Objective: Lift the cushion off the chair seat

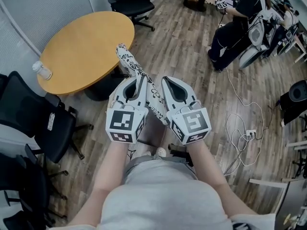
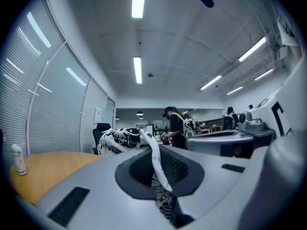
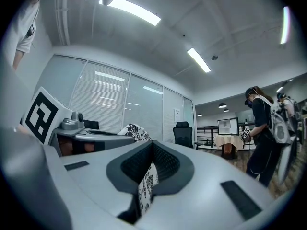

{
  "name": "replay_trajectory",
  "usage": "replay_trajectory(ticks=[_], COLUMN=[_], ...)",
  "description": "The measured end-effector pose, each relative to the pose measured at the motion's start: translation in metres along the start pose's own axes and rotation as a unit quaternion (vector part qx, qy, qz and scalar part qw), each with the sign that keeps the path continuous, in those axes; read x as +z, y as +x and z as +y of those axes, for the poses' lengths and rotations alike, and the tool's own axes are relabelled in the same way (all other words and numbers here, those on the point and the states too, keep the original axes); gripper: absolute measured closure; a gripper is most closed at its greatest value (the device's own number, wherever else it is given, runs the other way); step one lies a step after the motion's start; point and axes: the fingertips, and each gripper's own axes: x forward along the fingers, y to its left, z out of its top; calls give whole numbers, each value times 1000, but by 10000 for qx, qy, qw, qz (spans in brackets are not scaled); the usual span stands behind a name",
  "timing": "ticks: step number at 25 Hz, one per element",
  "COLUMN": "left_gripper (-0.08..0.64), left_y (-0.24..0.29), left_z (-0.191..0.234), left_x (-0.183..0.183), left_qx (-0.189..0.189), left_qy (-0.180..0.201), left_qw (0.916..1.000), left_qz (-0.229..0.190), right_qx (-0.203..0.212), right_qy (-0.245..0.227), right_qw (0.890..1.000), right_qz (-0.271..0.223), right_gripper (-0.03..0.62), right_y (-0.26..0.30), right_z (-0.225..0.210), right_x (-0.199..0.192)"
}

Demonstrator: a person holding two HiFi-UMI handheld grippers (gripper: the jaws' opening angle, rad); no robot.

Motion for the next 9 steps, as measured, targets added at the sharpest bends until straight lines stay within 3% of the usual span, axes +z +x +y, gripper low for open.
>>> replay_trajectory(ticks=[5,9], left_gripper=[548,548], left_y=[-3,-6], left_z=[-4,-6], left_x=[2,6], left_qx=[26,38], left_qy=[0,-4], left_qw=[10000,10000], left_qz=[-24,-61], right_qx=[-26,-21], right_qy=[207,137], right_qw=[9998,9998], right_qz=[-15,-162], right_gripper=[571,571], right_y=[-5,-6], right_z=[-3,-1], right_x=[-7,12])
